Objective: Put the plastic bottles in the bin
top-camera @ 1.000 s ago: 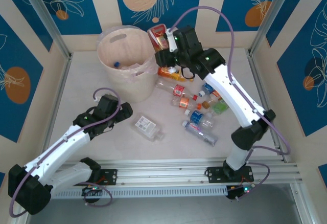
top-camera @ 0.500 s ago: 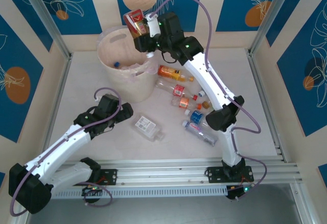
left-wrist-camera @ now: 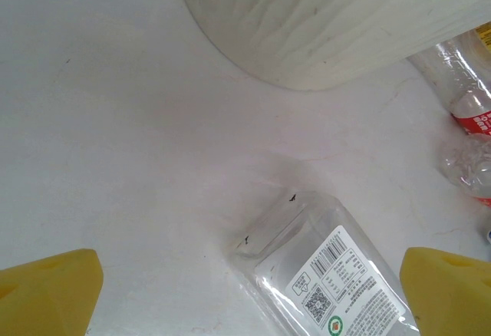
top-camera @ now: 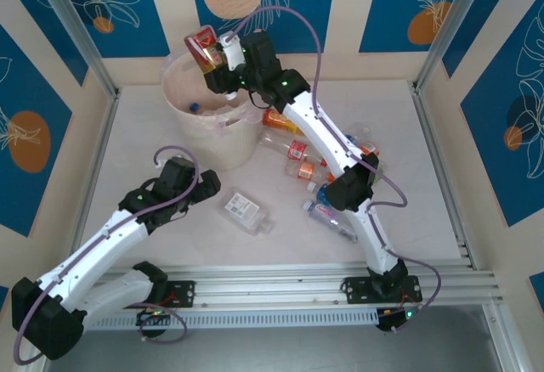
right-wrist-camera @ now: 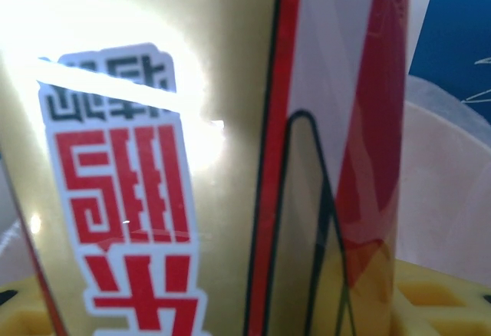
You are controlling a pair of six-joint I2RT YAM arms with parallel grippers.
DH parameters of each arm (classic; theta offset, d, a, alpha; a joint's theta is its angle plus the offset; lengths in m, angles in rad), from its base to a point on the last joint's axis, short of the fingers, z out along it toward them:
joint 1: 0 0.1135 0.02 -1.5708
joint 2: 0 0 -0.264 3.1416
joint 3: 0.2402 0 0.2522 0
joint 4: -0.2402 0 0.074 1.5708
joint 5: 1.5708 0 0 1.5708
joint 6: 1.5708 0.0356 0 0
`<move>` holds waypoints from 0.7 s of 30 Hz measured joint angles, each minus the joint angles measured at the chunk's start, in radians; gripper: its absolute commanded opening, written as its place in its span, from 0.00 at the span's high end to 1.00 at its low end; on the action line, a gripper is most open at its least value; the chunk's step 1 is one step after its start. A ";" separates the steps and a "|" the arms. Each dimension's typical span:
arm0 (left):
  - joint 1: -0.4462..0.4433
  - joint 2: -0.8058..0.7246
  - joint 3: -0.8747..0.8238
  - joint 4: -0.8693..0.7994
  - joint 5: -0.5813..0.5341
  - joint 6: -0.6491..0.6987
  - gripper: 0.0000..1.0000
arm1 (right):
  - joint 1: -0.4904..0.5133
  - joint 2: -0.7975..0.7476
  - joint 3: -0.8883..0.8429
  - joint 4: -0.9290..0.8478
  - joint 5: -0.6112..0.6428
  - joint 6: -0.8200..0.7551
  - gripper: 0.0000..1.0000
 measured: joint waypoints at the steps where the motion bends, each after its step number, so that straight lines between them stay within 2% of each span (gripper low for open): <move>1: 0.000 -0.002 0.000 0.000 0.000 0.000 0.01 | 0.000 0.008 0.000 -0.001 0.000 -0.009 0.42; 13: 0.000 -0.003 0.000 -0.004 0.000 0.000 0.01 | -0.004 0.044 0.000 -0.019 0.007 -0.075 0.37; 21: 0.000 -0.003 0.000 -0.008 -0.004 0.000 0.00 | -0.004 0.049 0.001 -0.018 0.008 -0.092 0.31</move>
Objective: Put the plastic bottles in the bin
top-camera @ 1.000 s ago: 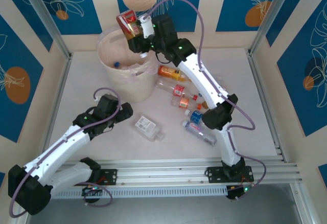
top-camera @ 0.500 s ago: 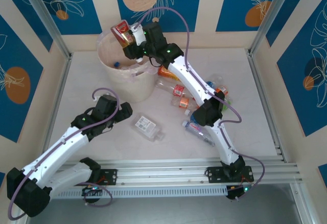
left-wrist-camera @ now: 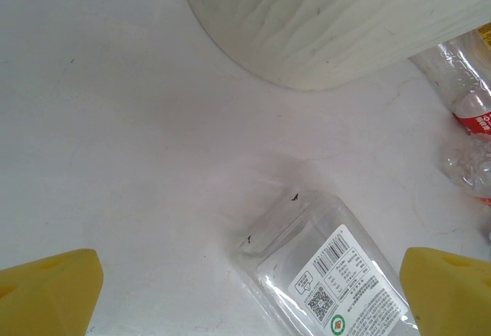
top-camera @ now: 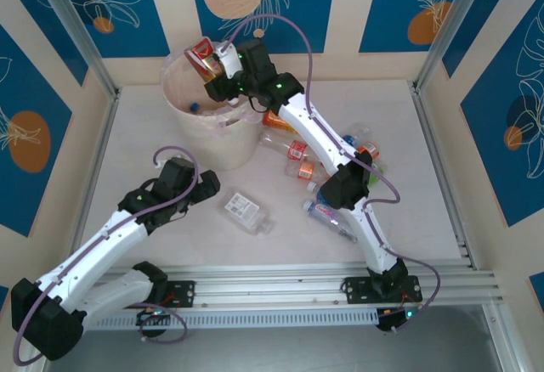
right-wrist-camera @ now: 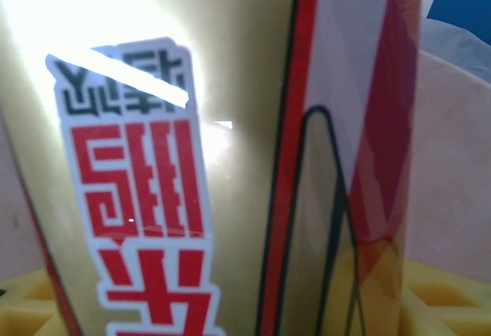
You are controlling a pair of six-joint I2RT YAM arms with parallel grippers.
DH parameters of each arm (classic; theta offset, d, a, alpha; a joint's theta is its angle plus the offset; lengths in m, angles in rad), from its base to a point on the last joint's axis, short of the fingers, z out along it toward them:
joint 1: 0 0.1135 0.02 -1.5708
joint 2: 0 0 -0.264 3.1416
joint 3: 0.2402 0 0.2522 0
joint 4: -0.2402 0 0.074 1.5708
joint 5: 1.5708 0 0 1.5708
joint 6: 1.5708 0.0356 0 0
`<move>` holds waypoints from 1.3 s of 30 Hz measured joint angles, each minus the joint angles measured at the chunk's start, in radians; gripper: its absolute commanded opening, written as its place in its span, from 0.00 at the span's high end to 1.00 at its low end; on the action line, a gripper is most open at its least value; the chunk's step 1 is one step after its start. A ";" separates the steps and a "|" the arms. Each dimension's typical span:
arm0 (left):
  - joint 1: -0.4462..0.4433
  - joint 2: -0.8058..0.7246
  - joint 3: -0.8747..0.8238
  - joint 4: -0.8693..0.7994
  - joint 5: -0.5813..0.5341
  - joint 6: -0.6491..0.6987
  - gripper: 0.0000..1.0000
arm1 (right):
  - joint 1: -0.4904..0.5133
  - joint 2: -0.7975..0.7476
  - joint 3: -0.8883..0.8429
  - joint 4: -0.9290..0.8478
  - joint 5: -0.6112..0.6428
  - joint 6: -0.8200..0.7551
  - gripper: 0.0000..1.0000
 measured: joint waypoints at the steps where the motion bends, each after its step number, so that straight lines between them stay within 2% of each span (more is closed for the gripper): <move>1: 0.000 0.000 0.000 0.000 0.000 0.000 0.01 | 0.000 0.003 0.001 0.000 0.000 -0.002 0.30; 12: 0.000 -0.008 0.000 -0.014 -0.004 0.000 0.00 | 0.000 0.023 0.015 -0.006 0.005 -0.011 0.21; 22: 0.000 -0.013 0.000 -0.022 -0.008 0.001 0.00 | 0.001 0.023 0.057 -0.005 0.015 -0.018 0.19; 30: 0.000 -0.017 0.008 -0.031 -0.022 0.012 0.00 | 0.003 0.012 0.087 -0.007 0.019 -0.017 0.14; 34: 0.000 -0.028 0.017 -0.028 -0.023 0.030 0.00 | 0.002 -0.038 0.076 -0.031 0.034 -0.003 0.10; 39: -0.001 -0.027 0.021 -0.005 -0.001 0.057 0.01 | -0.013 -0.212 -0.033 -0.066 0.077 0.059 0.06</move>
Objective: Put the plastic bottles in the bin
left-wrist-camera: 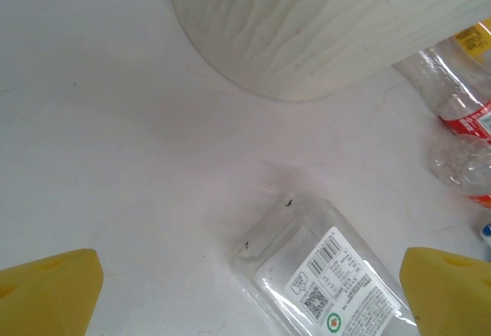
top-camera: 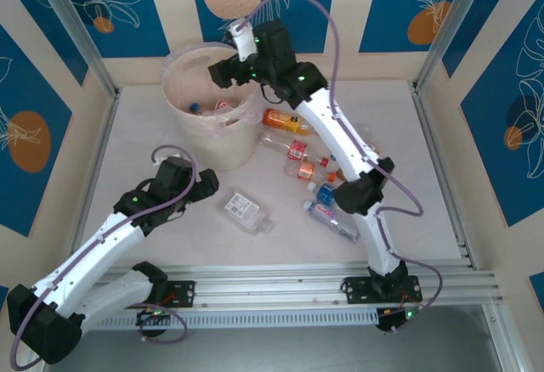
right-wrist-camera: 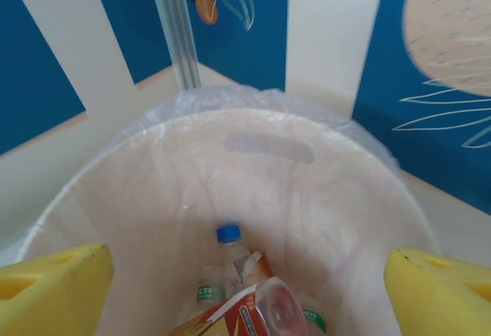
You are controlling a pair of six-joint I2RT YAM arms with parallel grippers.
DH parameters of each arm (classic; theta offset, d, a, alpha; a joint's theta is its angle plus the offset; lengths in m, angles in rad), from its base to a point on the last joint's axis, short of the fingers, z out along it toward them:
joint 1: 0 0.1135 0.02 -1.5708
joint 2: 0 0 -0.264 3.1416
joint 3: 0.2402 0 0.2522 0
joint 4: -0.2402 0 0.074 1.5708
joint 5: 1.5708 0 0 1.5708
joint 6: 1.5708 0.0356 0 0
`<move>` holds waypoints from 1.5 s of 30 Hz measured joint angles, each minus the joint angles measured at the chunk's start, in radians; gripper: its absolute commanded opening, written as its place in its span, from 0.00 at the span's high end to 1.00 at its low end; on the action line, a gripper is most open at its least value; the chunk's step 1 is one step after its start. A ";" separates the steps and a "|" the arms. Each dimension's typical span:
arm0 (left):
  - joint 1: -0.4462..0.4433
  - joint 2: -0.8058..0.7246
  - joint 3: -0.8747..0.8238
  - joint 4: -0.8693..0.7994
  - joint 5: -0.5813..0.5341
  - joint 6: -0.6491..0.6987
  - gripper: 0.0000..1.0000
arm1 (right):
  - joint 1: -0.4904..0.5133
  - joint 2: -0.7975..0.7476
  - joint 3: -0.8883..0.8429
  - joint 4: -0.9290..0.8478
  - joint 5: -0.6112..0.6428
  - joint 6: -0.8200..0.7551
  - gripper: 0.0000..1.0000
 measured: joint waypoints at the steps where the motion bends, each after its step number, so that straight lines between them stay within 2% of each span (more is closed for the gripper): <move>1: -0.001 0.003 0.003 0.007 0.008 0.006 0.00 | -0.007 -0.047 -0.037 -0.002 0.010 0.017 0.05; 4: -0.012 0.013 0.009 0.031 0.024 0.023 0.00 | -0.039 -0.210 -0.201 0.001 0.049 0.071 0.01; 11: -0.093 0.065 0.028 0.094 0.043 0.076 0.00 | -0.124 -0.557 -0.671 0.025 0.135 0.215 0.01; 19: -0.216 0.185 0.093 0.176 0.059 0.198 0.01 | -0.257 -0.798 -1.009 -0.080 0.174 0.408 0.01; 25: -0.257 0.247 0.129 0.202 0.059 0.262 0.00 | -0.268 -0.958 -1.231 -0.190 0.170 0.480 0.01; 36: -0.262 0.276 0.130 0.201 0.058 0.269 0.00 | -0.261 -1.121 -1.653 -0.300 0.051 0.594 0.01; 40: -0.266 0.282 0.130 0.201 0.058 0.278 0.00 | -0.266 -1.126 -1.712 -0.295 0.026 0.609 0.01; 45: -0.271 0.283 0.130 0.201 0.058 0.295 0.01 | -0.294 -1.055 -1.714 -0.287 0.020 0.604 0.01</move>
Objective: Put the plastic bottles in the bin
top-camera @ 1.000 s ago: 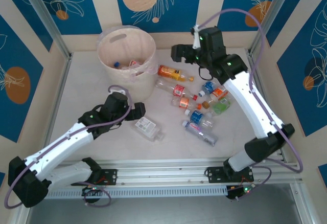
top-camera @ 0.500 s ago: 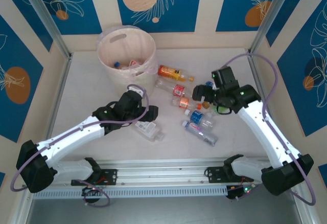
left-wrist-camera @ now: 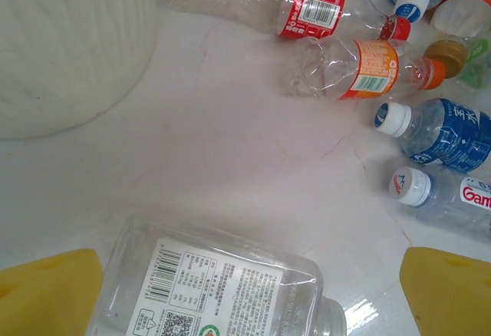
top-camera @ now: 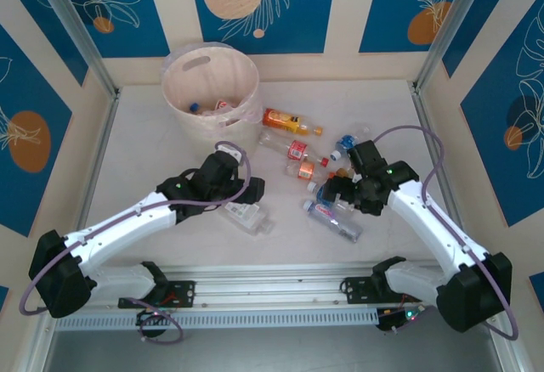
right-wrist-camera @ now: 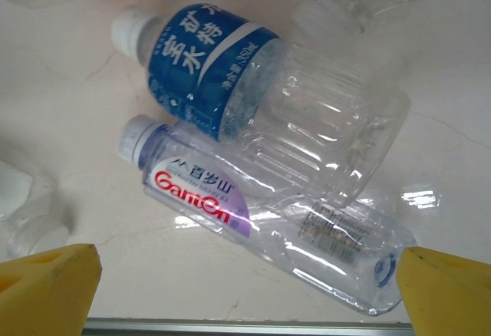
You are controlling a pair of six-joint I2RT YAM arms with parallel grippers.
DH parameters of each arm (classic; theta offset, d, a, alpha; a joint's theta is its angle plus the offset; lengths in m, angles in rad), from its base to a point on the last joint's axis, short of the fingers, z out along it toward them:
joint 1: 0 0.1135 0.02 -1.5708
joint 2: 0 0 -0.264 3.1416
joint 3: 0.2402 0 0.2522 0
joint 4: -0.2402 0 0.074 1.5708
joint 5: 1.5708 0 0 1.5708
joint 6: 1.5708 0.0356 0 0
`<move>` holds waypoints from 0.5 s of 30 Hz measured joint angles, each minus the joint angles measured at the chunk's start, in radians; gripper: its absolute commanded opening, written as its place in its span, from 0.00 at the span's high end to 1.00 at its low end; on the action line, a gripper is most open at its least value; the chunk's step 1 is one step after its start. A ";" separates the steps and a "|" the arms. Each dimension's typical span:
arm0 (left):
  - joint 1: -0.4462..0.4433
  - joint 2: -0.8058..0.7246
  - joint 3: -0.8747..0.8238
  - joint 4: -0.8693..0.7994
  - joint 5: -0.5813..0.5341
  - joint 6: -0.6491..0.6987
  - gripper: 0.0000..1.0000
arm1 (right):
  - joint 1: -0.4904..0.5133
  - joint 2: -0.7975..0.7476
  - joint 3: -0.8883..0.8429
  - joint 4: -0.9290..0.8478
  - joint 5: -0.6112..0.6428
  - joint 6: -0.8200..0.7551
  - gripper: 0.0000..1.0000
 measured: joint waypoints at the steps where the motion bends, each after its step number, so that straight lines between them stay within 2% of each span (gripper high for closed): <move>1: 0.000 0.000 0.000 0.000 0.000 0.000 0.01 | -0.002 0.016 0.000 0.000 -0.001 -0.003 0.01; 7: -0.001 0.000 0.000 0.000 -0.001 0.000 0.00 | -0.003 0.045 -0.015 0.027 -0.056 -0.027 0.01; 15: -0.003 0.000 0.002 0.000 -0.004 0.000 0.00 | 0.000 0.056 -0.092 0.057 -0.067 -0.033 0.01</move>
